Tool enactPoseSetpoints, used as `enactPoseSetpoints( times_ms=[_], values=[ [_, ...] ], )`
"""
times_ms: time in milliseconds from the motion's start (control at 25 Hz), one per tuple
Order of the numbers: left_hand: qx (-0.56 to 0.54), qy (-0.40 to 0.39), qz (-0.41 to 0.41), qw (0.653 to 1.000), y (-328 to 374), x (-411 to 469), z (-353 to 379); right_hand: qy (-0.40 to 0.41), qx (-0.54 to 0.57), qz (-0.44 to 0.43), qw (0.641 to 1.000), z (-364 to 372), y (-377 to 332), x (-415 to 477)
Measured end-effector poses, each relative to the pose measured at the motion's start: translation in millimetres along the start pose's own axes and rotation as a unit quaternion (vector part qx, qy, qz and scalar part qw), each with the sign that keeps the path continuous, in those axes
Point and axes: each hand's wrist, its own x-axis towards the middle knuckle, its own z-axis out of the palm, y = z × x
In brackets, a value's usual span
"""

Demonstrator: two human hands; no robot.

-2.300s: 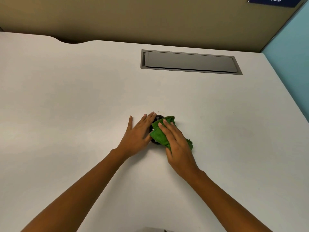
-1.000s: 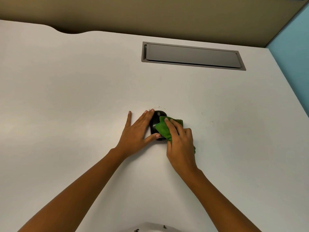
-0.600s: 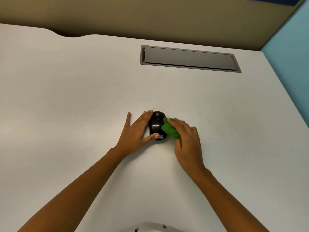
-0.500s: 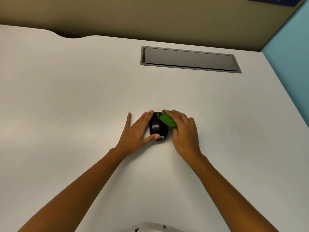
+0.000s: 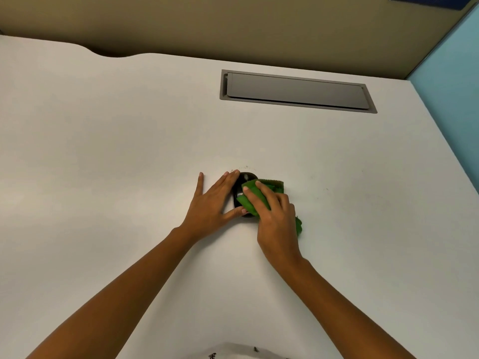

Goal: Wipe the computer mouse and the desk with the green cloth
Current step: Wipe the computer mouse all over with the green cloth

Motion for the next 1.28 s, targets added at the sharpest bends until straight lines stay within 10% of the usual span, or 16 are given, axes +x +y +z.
enactPoseSetpoints(
  times_ms=[440, 680, 1040, 1280],
  values=[
    [0.006, -0.051, -0.012, 0.999, 3, -4, -12, -0.022, 0.025, -0.002, 0.999, -20, 9, -43],
    [0.11, 0.12, 0.1, 0.982, 43, -48, 22, 0.011, 0.128, 0.002, 0.992, -46, 25, 25],
    [0.109, 0.059, 0.057, 0.991, 57, -54, 39, -0.177, 0.057, -0.195, 0.963, -11, 31, 76],
    [0.067, 0.027, 0.062, 0.995, 55, -54, 34, -0.181, 0.122, -0.101, 0.971, -15, 54, 99]
  ],
)
